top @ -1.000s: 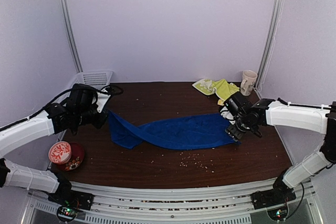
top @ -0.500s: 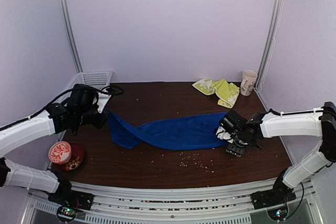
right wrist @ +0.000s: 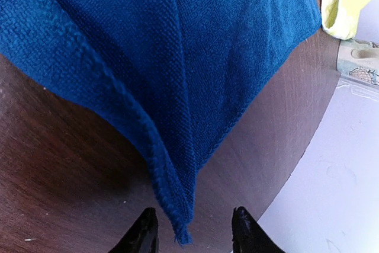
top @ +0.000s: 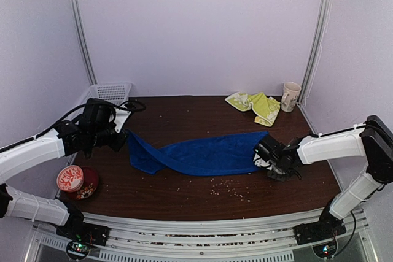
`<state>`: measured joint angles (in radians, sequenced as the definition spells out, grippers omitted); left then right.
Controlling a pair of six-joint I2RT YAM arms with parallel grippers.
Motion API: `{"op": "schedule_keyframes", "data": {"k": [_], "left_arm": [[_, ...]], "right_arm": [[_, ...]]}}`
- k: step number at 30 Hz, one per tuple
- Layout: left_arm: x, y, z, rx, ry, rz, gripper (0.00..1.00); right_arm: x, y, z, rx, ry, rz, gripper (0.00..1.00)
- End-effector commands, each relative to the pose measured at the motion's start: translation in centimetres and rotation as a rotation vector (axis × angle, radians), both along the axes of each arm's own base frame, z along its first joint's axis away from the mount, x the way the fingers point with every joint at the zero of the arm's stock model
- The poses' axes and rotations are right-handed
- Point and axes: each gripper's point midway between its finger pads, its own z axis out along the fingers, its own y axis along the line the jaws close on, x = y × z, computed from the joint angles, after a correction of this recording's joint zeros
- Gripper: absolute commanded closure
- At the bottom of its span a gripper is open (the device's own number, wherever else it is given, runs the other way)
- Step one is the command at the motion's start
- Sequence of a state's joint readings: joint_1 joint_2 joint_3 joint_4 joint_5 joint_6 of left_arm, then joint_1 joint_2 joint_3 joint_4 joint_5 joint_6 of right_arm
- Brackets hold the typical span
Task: Roll the towels
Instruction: Smooth out the towel at the center of the board.
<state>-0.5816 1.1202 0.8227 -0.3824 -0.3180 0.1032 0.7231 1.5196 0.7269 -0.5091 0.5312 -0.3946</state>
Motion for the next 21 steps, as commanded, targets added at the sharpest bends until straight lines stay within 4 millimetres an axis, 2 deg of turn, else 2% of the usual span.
{"op": "schedule_keyframes", "data": {"k": [1, 4, 7, 9, 13, 16, 18, 21], "left_arm": [[0.5, -0.4, 1.2, -0.040, -0.047, 0.007, 1.00], [0.5, -0.3, 1.1, -0.039, -0.046, 0.008, 1.00], [0.5, -0.2, 1.1, -0.035, -0.046, 0.012, 1.00], [0.6, -0.2, 1.1, -0.036, -0.047, 0.015, 1.00], [0.6, -0.1, 1.1, -0.033, -0.048, 0.017, 1.00], [0.7, 0.1, 1.3, -0.027, -0.058, 0.031, 1.00], [0.8, 0.4, 1.9, -0.023, -0.076, 0.046, 1.00], [1.0, 0.9, 4.1, -0.027, -0.124, 0.072, 1.00]], "right_arm": [[0.8, -0.1, 0.5, 0.005, -0.040, -0.021, 0.57], [0.7, 0.2, 0.6, 0.025, -0.031, -0.019, 0.66], [0.5, 0.5, 0.6, 0.050, -0.018, -0.014, 0.90], [0.5, 0.6, 0.9, 0.064, -0.022, -0.014, 1.00], [1.0, 0.4, 2.3, 0.075, -0.080, -0.030, 1.00], [1.9, -0.4, 4.4, 0.052, -0.176, -0.070, 1.00], [2.6, -0.9, 6.2, 0.060, -0.240, -0.101, 1.00], [3.8, -1.3, 9.0, 0.095, -0.328, -0.151, 1.00]]}}
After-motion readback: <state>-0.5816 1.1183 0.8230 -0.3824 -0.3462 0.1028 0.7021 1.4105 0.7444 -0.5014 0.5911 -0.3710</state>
